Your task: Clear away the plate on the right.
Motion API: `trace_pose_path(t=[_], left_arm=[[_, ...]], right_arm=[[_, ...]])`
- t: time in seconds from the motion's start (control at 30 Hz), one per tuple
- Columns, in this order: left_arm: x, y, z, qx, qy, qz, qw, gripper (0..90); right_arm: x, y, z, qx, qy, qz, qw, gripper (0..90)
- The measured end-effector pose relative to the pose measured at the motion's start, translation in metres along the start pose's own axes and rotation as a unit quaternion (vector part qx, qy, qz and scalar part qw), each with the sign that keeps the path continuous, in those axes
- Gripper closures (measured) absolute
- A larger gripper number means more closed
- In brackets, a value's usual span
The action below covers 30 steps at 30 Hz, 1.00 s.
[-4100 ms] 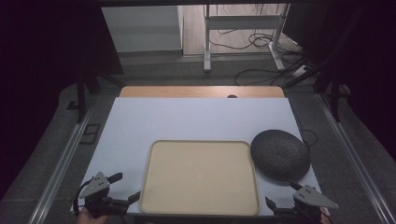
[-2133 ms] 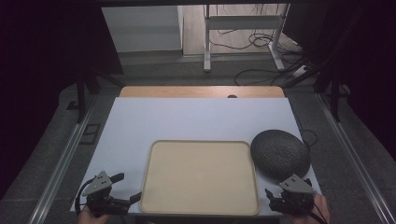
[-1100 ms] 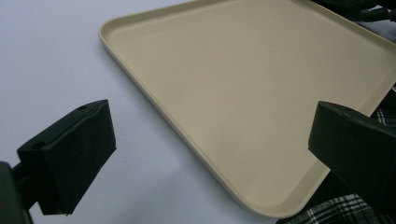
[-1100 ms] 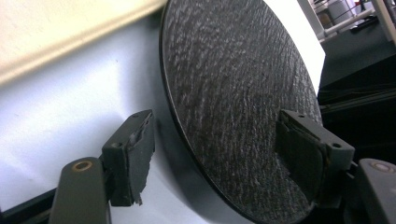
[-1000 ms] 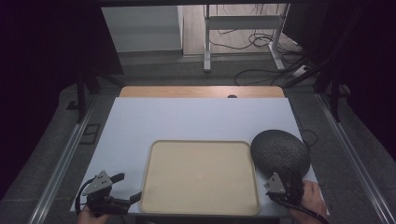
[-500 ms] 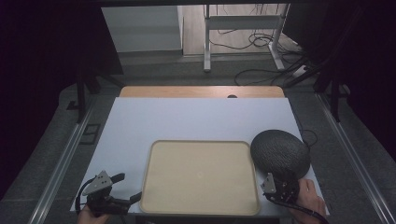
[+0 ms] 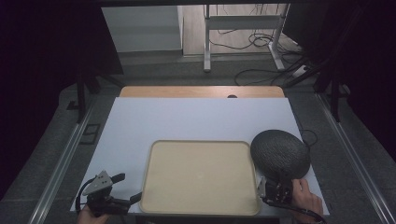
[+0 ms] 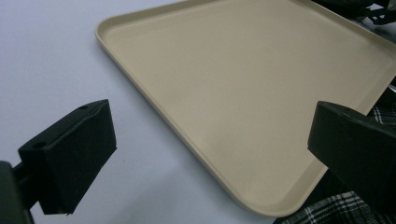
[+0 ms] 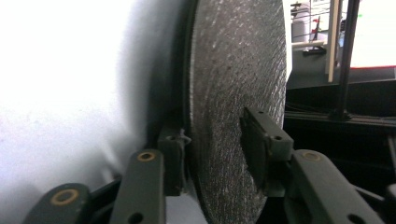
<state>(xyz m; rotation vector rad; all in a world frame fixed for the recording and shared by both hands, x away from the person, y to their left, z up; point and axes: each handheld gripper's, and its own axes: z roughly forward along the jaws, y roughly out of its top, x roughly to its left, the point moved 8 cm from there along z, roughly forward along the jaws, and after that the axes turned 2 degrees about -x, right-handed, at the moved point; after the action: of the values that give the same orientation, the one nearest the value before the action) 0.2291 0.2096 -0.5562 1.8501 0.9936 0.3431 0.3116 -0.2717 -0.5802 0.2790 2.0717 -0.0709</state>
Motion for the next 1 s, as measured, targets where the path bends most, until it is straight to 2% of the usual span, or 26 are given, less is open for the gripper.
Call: trace_pose_path(t=[0.1,0.27,0.47,0.57,0.63,0.67,0.8,1.0], left_arm=[[0.0,0.0,0.0,0.001,-0.001,-0.001,1.0,0.7],[0.0,0.0,0.0,0.002,-0.001,0.0,1.0,0.7],[0.0,0.0,0.001,0.003,-0.004,0.0,1.0,0.8],[-0.001,0.0,0.001,0.003,-0.005,0.001,1.0,0.8],[-0.001,0.0,0.0,0.002,-0.005,0.001,1.0,0.8],[-0.001,0.0,0.0,0.002,-0.006,0.001,1.0,0.8],[-0.001,0.0,0.0,0.001,-0.006,0.001,1.0,0.8],[-0.001,0.0,0.0,0.001,-0.008,0.001,1.0,0.8]], right_arm=[[0.002,0.001,0.001,0.004,-0.008,-0.015,0.9998,68.4],[0.007,0.002,0.002,0.012,-0.007,-0.031,0.9994,78.8],[0.007,0.002,0.002,0.017,-0.017,-0.044,0.9988,80.8],[0.005,0.004,0.0,0.014,-0.033,-0.056,0.9978,83.4],[0.001,0.006,-0.003,0.01,-0.047,-0.05,0.9976,85.3],[0.0,0.006,-0.004,0.006,-0.046,-0.044,0.998,85.5],[-0.001,0.005,-0.004,0.007,-0.05,-0.056,0.9972,85.6],[-0.004,0.005,-0.008,0.002,-0.058,-0.051,0.997,84.0]])
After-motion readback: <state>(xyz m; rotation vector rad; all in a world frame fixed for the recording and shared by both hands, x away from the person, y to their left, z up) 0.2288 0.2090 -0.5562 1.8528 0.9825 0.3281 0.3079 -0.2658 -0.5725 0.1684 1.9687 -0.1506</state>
